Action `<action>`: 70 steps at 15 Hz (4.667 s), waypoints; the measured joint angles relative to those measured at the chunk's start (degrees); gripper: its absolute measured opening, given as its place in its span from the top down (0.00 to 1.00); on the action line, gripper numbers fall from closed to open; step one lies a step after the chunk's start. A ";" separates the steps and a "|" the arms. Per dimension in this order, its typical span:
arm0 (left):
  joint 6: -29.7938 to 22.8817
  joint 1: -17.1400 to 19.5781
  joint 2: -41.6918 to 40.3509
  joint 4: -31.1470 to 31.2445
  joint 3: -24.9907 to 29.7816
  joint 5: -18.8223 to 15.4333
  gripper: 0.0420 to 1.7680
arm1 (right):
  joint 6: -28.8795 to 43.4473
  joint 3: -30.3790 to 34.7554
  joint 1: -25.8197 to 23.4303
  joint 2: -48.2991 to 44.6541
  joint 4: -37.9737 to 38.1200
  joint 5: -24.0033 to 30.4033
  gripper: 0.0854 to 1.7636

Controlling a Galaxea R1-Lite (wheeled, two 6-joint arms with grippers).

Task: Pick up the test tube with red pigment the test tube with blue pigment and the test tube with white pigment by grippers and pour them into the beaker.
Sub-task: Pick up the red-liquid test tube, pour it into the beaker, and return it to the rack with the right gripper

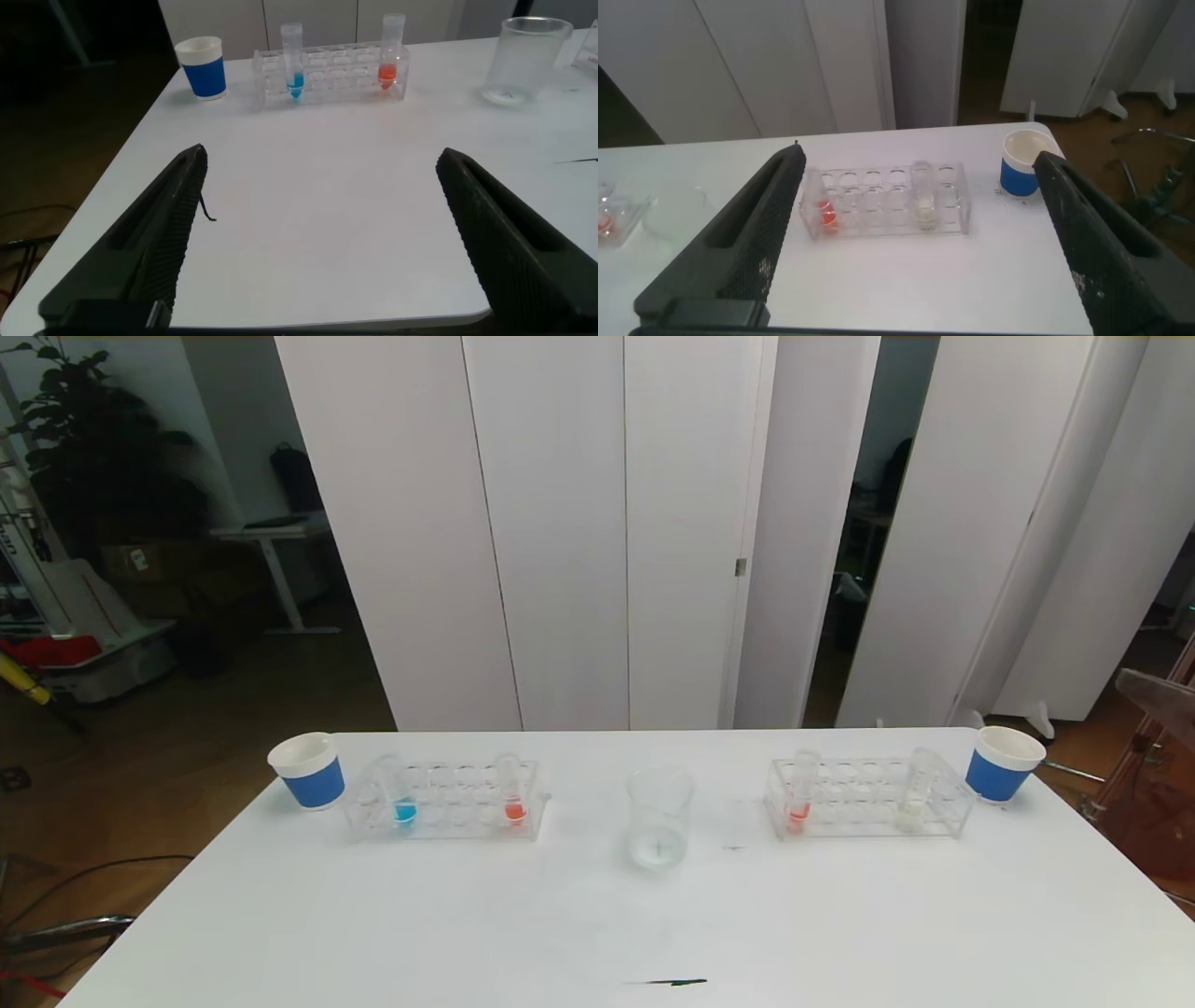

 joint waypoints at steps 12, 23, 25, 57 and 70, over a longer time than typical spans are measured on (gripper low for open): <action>0.00 0.00 0.00 0.02 0.00 0.00 0.01 | 1.63 13.53 24.71 35.47 -44.04 -28.96 0.01; 0.00 0.00 0.00 0.00 0.00 0.00 0.01 | -0.73 0.16 25.02 56.28 -50.23 -29.53 0.01; 0.02 0.00 0.00 0.02 0.00 0.00 0.01 | -0.71 -1.79 24.13 58.49 -50.21 -27.56 0.01; 0.00 0.00 0.00 0.00 0.00 0.00 0.01 | -1.10 -16.58 20.58 69.90 -44.11 -23.59 0.71; 0.00 0.00 0.00 0.02 0.00 0.00 0.01 | -3.13 -19.91 19.11 62.66 -38.95 -22.47 0.71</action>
